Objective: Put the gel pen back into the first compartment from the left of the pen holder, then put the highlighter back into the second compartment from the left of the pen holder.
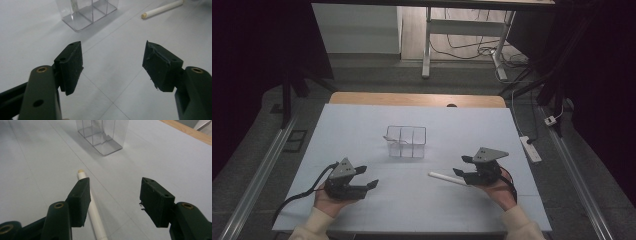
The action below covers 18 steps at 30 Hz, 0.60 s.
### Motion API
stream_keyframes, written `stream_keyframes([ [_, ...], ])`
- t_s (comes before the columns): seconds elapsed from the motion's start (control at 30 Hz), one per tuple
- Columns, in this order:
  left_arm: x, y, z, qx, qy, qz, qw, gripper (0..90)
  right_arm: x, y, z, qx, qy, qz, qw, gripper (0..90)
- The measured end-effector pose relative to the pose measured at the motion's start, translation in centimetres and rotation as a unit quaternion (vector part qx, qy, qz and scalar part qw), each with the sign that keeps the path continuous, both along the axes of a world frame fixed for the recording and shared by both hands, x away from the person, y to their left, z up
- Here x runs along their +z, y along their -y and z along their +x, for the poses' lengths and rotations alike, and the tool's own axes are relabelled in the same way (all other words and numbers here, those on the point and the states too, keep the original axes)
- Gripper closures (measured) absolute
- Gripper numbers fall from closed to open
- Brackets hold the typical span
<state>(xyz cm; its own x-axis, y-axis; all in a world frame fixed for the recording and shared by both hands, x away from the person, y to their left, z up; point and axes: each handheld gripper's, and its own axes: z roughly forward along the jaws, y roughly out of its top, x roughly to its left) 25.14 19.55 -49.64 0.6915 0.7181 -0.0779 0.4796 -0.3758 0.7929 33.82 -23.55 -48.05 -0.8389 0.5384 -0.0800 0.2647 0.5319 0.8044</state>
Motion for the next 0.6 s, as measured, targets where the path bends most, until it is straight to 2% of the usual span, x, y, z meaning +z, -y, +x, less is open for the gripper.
stream_keyframes([
  [0.3, 0.0, -0.2, 0.1, 0.002, 0.0, 0.001, 1.0, 32.3, -0.1, -0.4, 0.4, 0.019, -0.024, -0.011, 0.9995, 37.6],
  [0.47, -0.1, -0.3, 0.1, 0.005, -0.003, -0.004, 1.0, 32.3, 0.4, -1.1, 0.6, 0.035, -0.028, -0.02, 0.9988, 36.6],
  [0.6, -0.2, -0.3, 0.1, 0.003, -0.005, -0.001, 1.0, 32.3, 0.4, -1.3, 0.9, 0.037, -0.034, -0.024, 0.9985, 36.0],
])
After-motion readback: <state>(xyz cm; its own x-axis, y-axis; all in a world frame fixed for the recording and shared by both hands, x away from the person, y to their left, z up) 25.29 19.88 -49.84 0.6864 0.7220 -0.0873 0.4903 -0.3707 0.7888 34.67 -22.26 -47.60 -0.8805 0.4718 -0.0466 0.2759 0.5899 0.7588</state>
